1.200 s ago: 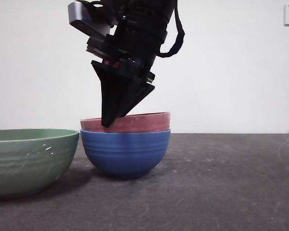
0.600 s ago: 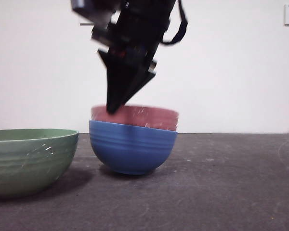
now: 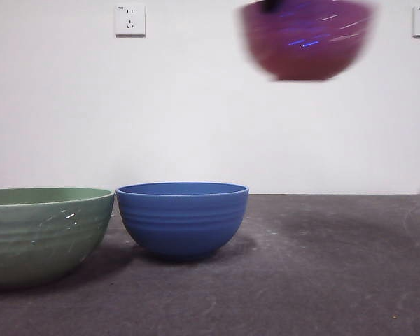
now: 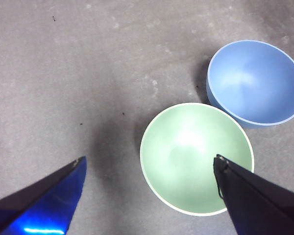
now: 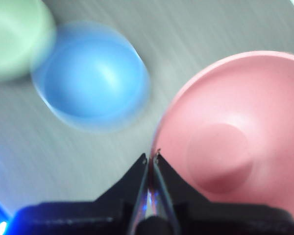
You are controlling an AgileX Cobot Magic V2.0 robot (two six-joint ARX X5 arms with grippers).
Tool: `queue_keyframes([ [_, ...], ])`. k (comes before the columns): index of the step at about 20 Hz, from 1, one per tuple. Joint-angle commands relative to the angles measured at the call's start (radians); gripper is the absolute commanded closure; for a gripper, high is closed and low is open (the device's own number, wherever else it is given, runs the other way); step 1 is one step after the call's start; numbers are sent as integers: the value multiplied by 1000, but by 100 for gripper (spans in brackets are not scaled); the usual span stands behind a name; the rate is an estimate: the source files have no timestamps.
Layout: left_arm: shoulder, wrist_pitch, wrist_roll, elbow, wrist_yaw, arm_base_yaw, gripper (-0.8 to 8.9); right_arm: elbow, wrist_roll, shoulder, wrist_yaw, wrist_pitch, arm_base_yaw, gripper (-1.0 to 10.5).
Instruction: Pick up the green bowl on the top,put the green bowl on the left,pick up the red bowl in the middle,put the red bowl on the right
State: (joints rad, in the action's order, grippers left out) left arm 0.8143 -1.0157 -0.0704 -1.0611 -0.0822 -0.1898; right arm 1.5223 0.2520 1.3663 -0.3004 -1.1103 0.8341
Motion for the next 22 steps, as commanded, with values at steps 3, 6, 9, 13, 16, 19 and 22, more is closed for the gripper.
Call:
queue_keyframes([
  [3, -1, 12, -9, 6, -3, 3, 379, -222, -180, -152, -16, 15, -16, 964],
  [6, -1, 12, -8, 6, -5, 1, 379, -425, -283, -227, -8, 117, 6, 964],
  [9, -1, 11, -5, 6, -5, 1, 379, -542, -326, -222, 58, 233, 32, 964],
  [13, -1, 11, -4, 6, -6, 0, 379, -575, -330, -131, 149, 368, 46, 964],
  [16, -1, 11, -5, 6, -5, 0, 379, -575, -325, -34, 202, 422, 46, 963],
  [19, -1, 10, -5, 6, -5, 0, 378, -575, -314, 29, 224, 446, 47, 962],
  [22, -1, 9, -5, 6, -5, 0, 379, -575, -314, 42, 224, 451, 47, 843],
])
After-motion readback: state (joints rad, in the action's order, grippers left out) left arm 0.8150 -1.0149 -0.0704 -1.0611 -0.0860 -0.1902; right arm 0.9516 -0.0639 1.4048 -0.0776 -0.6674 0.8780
